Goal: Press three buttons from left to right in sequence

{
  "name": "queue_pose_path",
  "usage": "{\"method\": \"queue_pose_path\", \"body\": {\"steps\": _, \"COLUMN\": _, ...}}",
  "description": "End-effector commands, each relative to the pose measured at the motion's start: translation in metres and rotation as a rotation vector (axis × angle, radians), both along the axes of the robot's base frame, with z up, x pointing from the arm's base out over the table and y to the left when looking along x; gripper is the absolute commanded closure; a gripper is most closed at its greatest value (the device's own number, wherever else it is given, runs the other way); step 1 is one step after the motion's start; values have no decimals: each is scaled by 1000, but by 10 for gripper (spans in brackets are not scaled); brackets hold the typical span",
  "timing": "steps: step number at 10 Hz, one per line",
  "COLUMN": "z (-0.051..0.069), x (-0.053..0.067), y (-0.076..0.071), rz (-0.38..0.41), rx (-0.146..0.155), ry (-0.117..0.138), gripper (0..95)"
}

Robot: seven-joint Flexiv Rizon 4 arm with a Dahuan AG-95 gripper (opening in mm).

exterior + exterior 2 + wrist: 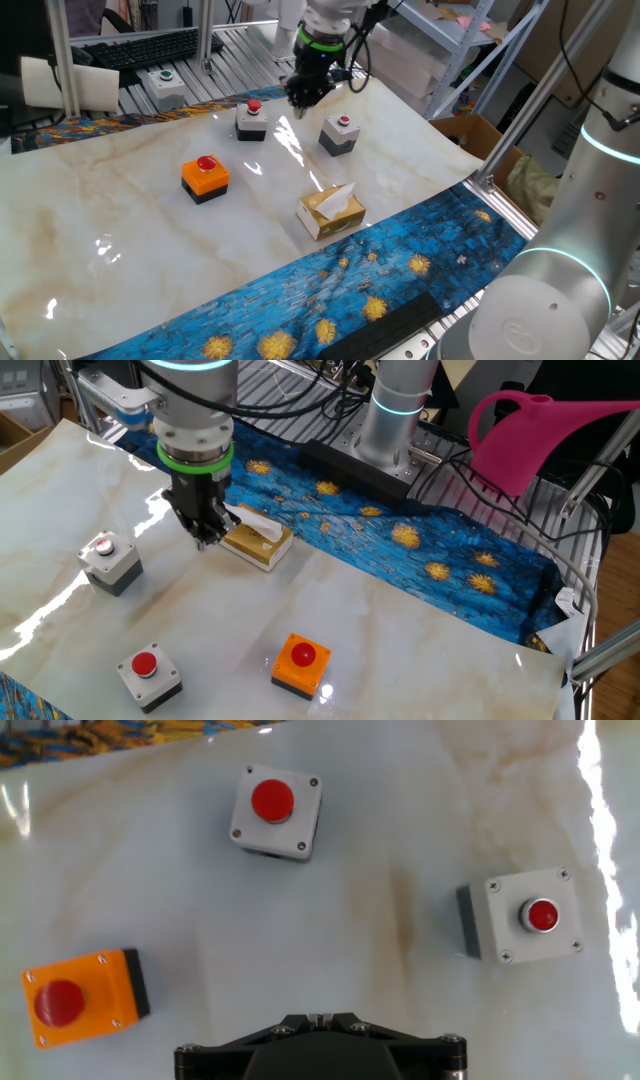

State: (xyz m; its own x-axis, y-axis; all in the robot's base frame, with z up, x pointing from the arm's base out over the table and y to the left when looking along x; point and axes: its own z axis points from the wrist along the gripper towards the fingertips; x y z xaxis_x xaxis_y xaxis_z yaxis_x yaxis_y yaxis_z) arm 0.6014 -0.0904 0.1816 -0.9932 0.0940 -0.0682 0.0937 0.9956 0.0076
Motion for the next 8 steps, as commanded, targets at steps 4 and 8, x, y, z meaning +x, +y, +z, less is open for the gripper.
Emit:
{"method": "queue_pose_path", "body": {"steps": 4, "z": 3, "x": -22, "y": -52, "rz": 163, "rx": 37, "ry": -7, "gripper": 950}}
{"method": "queue_pose_path", "body": {"steps": 8, "z": 0, "x": -37, "y": -76, "rz": 198, "rx": 56, "ry": -8, "gripper": 950}}
